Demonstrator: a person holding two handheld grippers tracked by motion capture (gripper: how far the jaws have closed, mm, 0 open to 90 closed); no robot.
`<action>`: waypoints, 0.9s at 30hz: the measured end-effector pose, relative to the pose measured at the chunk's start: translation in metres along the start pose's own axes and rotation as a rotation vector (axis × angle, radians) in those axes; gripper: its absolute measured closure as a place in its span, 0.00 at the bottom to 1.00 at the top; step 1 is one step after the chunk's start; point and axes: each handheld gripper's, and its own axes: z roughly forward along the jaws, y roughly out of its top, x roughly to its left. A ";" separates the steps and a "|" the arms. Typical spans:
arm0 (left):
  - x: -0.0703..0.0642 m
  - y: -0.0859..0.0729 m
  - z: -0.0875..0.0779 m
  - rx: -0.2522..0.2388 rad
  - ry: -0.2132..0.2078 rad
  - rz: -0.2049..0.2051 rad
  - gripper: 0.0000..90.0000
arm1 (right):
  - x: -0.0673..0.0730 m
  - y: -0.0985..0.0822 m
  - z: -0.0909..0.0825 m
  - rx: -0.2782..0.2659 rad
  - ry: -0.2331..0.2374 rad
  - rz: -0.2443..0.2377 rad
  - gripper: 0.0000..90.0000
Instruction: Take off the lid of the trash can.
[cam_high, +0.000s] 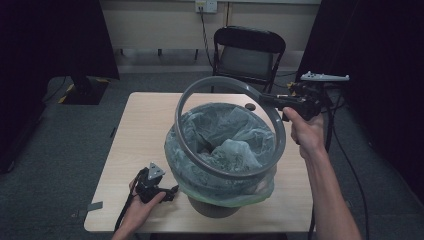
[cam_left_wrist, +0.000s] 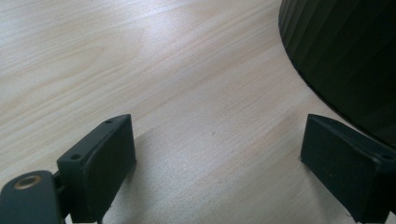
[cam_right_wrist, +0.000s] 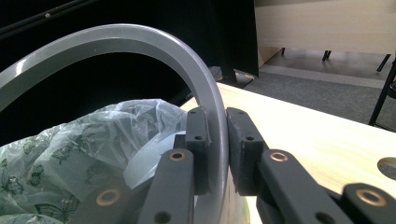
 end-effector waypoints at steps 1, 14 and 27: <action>0.000 0.000 0.000 0.000 0.000 0.000 0.11 | -0.001 0.000 -0.001 -0.003 -0.005 0.004 0.88; 0.000 0.000 0.000 0.000 0.000 0.000 0.11 | -0.015 0.005 -0.007 -0.038 -0.052 0.041 0.88; 0.000 0.000 0.000 0.000 0.001 0.000 0.11 | -0.036 0.009 -0.005 -0.051 -0.131 0.099 0.88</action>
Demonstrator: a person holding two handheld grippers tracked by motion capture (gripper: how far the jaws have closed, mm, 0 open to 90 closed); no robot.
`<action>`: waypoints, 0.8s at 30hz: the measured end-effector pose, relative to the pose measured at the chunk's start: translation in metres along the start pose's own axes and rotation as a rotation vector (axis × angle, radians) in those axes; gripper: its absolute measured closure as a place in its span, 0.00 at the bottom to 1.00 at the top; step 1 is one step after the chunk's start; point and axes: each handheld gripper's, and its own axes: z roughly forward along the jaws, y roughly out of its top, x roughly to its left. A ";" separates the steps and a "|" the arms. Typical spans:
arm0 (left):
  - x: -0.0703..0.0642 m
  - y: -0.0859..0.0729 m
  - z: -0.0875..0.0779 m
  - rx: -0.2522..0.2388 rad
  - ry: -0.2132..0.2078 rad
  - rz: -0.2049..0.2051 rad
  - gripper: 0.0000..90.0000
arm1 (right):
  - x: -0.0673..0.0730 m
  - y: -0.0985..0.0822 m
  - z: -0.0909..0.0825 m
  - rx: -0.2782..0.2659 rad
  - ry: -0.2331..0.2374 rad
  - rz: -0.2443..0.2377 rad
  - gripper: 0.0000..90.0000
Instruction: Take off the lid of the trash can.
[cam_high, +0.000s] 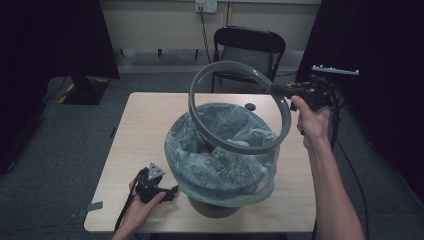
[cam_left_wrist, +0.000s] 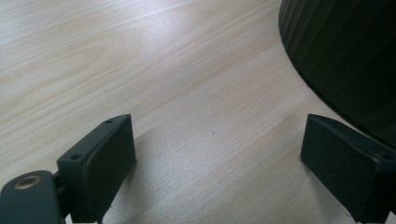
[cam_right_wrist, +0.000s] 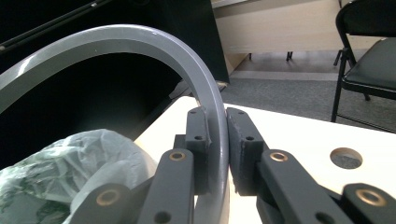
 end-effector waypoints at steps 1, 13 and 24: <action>0.000 0.000 0.000 0.000 0.000 0.001 0.11 | -0.001 0.000 0.000 -0.004 -0.004 0.002 0.88; 0.000 0.000 0.000 0.000 0.000 0.000 0.11 | -0.009 0.007 0.003 -0.033 -0.057 0.041 0.88; 0.000 0.000 0.000 -0.001 -0.001 -0.001 0.11 | -0.025 0.020 0.013 -0.053 -0.136 0.091 0.88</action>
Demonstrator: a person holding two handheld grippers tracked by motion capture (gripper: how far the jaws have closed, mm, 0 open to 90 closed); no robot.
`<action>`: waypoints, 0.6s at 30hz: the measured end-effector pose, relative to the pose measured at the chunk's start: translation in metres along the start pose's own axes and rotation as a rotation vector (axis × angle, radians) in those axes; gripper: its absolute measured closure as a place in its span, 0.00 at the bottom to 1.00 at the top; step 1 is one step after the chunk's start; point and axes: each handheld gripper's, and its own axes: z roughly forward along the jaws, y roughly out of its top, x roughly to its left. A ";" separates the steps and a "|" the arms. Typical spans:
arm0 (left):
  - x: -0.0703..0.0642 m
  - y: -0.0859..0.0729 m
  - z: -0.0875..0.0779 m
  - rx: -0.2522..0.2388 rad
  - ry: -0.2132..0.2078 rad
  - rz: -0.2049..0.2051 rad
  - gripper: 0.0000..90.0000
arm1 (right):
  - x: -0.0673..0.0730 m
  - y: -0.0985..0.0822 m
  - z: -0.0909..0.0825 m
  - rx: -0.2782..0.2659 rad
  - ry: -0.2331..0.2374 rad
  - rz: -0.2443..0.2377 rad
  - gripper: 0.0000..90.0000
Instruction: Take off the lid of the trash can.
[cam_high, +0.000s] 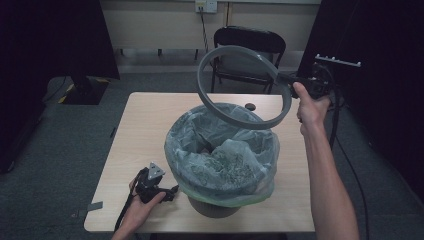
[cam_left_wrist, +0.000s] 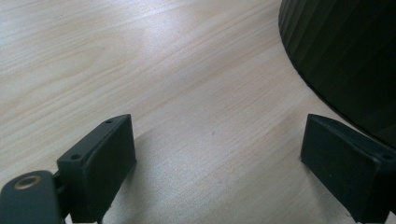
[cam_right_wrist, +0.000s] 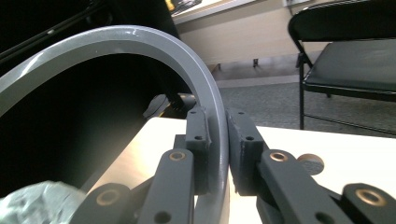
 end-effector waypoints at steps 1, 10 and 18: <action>0.000 0.000 0.000 -0.001 0.000 0.000 0.11 | -0.002 0.002 0.001 0.000 -0.007 0.007 0.88; 0.000 0.000 0.000 -0.001 0.000 -0.001 0.11 | -0.015 0.007 0.015 -0.003 -0.061 0.055 0.88; 0.000 0.000 0.000 0.000 0.001 0.001 0.11 | -0.027 0.005 0.022 0.001 -0.114 0.081 0.88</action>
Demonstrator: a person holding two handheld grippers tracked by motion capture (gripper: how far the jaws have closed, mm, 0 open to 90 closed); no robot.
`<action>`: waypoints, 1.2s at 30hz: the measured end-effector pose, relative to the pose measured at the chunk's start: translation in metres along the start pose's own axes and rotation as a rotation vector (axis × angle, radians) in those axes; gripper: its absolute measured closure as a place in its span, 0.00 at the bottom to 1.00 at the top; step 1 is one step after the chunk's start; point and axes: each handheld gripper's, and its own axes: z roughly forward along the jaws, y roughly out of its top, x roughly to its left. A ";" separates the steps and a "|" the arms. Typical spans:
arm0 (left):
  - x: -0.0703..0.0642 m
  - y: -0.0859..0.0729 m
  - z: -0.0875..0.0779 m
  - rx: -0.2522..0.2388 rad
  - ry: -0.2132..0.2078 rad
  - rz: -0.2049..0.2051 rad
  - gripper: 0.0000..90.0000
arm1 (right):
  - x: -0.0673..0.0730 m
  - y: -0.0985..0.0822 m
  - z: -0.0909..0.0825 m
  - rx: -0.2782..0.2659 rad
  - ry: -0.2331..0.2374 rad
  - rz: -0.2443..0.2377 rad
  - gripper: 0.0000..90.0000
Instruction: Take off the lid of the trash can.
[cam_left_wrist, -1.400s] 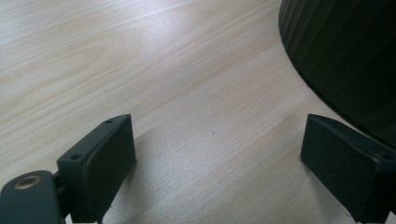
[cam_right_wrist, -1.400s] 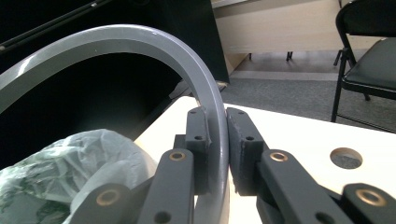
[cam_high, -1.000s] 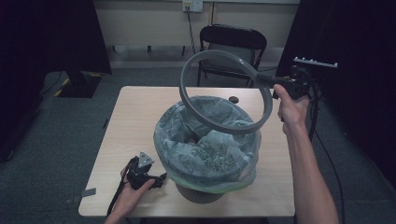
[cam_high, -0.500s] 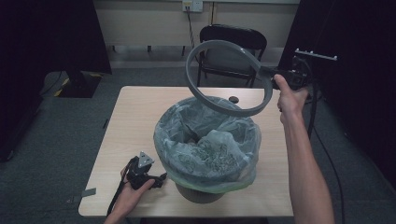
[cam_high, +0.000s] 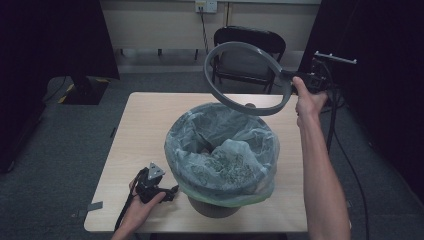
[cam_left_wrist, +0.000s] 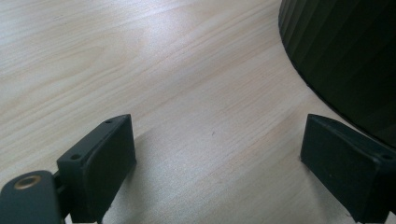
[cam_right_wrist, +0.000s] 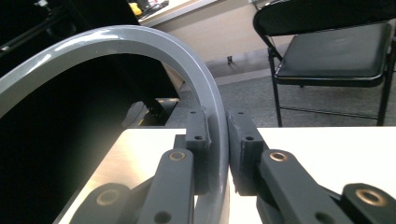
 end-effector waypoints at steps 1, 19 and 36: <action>0.000 0.000 0.000 0.000 0.000 0.000 0.11 | -0.002 0.000 0.001 0.003 -0.008 0.002 0.88; 0.000 0.000 0.000 0.000 -0.001 -0.001 0.11 | -0.038 -0.009 0.007 0.005 -0.107 0.040 0.88; 0.000 0.000 0.000 0.001 -0.001 0.000 0.11 | -0.071 -0.028 0.009 0.041 -0.196 0.056 0.88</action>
